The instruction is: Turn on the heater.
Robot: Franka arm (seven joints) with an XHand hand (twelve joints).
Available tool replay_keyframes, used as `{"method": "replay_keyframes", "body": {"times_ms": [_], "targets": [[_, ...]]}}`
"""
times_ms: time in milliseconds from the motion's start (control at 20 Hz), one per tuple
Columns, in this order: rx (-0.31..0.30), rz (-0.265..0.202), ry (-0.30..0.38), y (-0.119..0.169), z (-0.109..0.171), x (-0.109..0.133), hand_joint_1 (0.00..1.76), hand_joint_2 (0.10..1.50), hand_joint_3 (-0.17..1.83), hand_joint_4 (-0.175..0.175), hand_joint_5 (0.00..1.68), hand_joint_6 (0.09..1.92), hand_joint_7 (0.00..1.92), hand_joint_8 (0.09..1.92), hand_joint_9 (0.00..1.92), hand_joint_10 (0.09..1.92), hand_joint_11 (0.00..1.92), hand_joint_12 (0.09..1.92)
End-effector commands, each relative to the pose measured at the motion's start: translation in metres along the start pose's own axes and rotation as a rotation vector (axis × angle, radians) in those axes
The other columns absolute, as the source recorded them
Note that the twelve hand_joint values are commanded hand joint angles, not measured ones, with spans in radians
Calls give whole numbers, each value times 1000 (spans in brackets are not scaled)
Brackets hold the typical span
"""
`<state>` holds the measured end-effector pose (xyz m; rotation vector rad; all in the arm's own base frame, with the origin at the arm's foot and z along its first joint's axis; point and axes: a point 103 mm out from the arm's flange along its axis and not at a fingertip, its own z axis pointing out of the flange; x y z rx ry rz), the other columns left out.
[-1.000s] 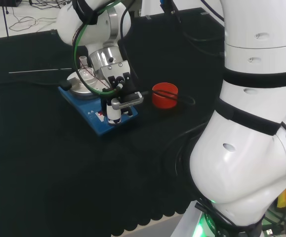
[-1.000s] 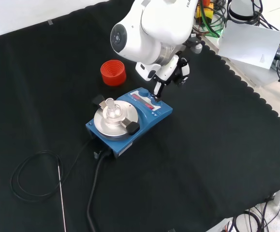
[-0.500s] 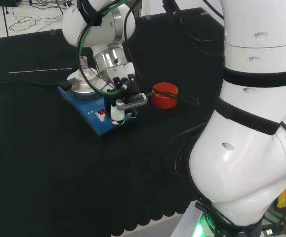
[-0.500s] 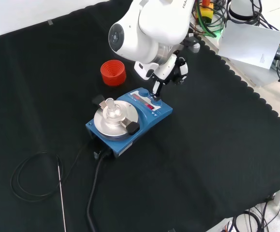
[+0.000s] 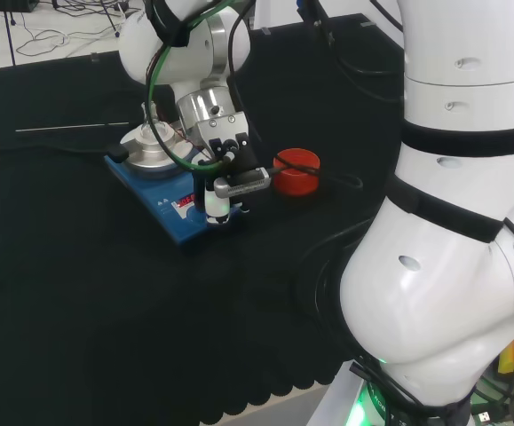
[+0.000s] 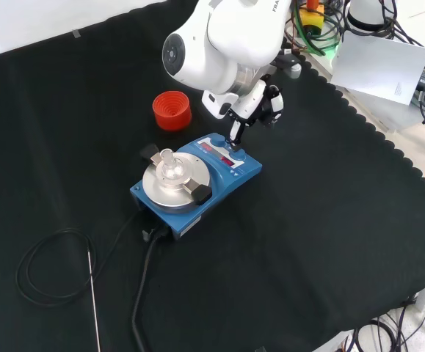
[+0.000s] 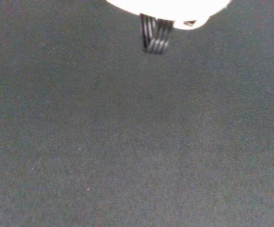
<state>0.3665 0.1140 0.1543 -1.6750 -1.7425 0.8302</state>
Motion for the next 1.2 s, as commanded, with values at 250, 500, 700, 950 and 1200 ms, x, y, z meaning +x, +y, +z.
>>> {"method": "replay_keyframes", "body": {"times_ms": [250, 500, 700, 950, 1200], "targets": [[9, 0, 2, 3, 2, 4, 1375, 663, 997, -29, 370, 419, 1380, 1699, 1386, 1502, 1044, 1238], [12, -2, 2, 3, 3, -1, 1375, 662, 997, -28, 370, 421, 1380, 1699, 1386, 1501, 1043, 1237], [-8, 1, 8, -4, -6, -4, 1375, 662, 998, -28, 371, 423, 1380, 1699, 1386, 1500, 1043, 1236], [-39, 8, 22, -16, -20, -13, 1375, 662, 998, -29, 375, 427, 1380, 1699, 1385, 1498, 1042, 1235], [-52, 11, 32, -22, -24, -19, 1375, 661, 998, -29, 378, 431, 1380, 1698, 1385, 1496, 1041, 1234]]}}
